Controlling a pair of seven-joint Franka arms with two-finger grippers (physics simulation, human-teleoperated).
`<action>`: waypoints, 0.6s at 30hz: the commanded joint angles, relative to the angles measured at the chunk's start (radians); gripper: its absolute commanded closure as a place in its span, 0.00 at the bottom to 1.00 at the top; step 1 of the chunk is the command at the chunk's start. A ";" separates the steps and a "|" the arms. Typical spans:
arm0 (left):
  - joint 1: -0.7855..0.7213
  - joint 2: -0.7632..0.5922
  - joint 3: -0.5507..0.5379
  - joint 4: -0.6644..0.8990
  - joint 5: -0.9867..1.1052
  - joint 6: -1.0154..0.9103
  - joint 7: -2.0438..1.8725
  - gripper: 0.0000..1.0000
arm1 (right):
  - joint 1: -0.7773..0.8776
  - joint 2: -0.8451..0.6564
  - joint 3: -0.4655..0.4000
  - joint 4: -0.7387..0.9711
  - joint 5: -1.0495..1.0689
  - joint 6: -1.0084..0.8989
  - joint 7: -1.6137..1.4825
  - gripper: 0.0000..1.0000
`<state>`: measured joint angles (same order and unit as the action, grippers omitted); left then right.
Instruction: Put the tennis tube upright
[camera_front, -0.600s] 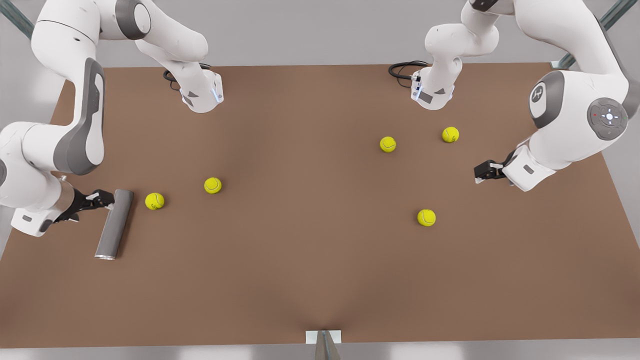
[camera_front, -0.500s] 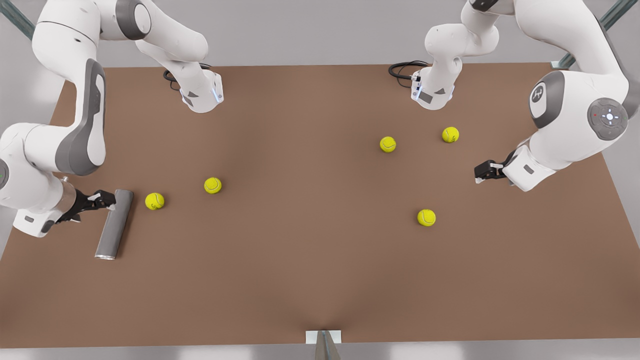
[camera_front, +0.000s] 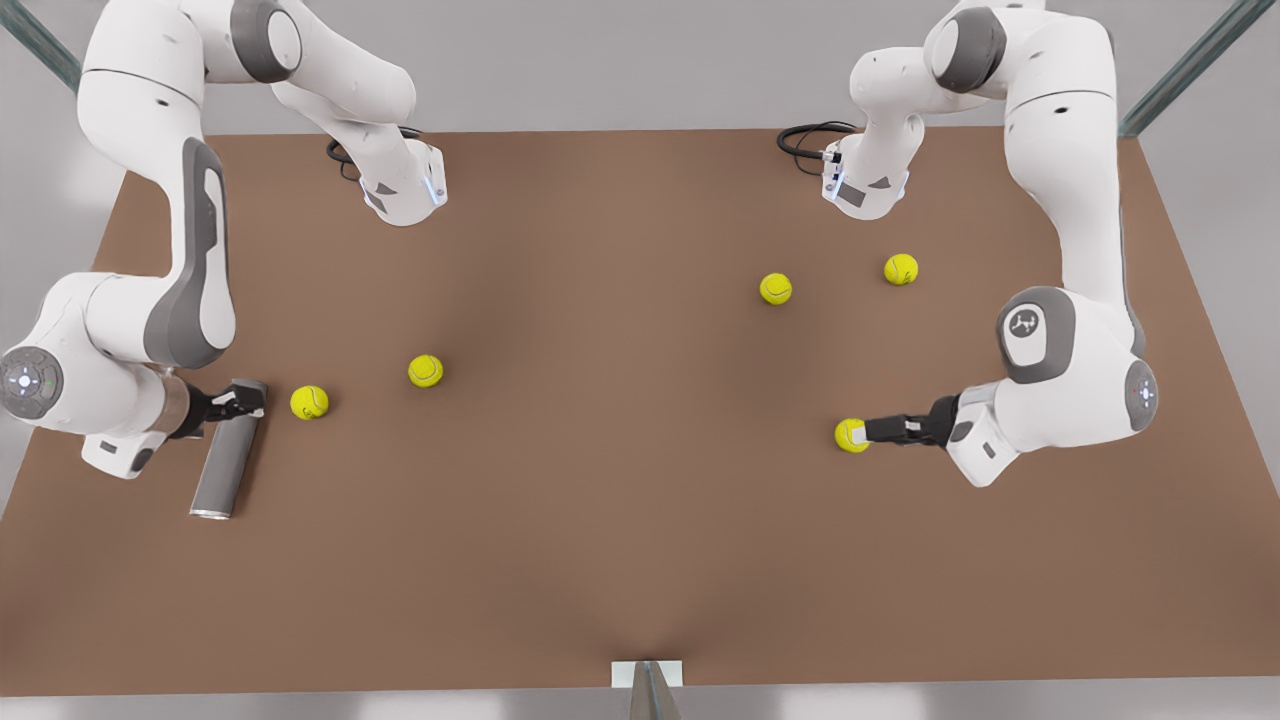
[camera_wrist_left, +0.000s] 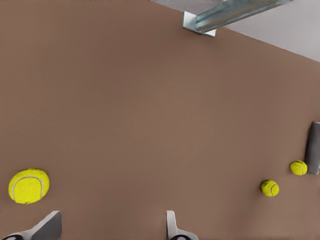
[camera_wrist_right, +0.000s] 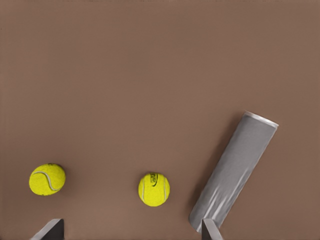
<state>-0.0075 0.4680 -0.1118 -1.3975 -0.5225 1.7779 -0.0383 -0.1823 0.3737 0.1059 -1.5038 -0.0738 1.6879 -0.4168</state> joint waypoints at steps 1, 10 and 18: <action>0.000 0.001 0.000 0.000 -0.068 0.002 0.000 0.01 | -0.002 0.004 0.001 -0.007 0.000 0.006 0.009 0.00; 0.006 0.017 0.001 -0.002 -0.102 0.000 0.009 0.01 | -0.009 0.105 0.001 -0.250 -0.004 0.518 0.006 0.00; 0.004 0.015 0.001 -0.002 -0.096 0.009 -0.003 0.01 | -0.258 0.139 0.005 -0.243 0.002 0.507 -0.073 0.00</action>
<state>-0.0035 0.4818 -0.1096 -1.3990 -0.6180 1.7860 -0.0428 -0.4606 0.5122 0.1104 -1.7473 -0.0736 2.1950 -0.4914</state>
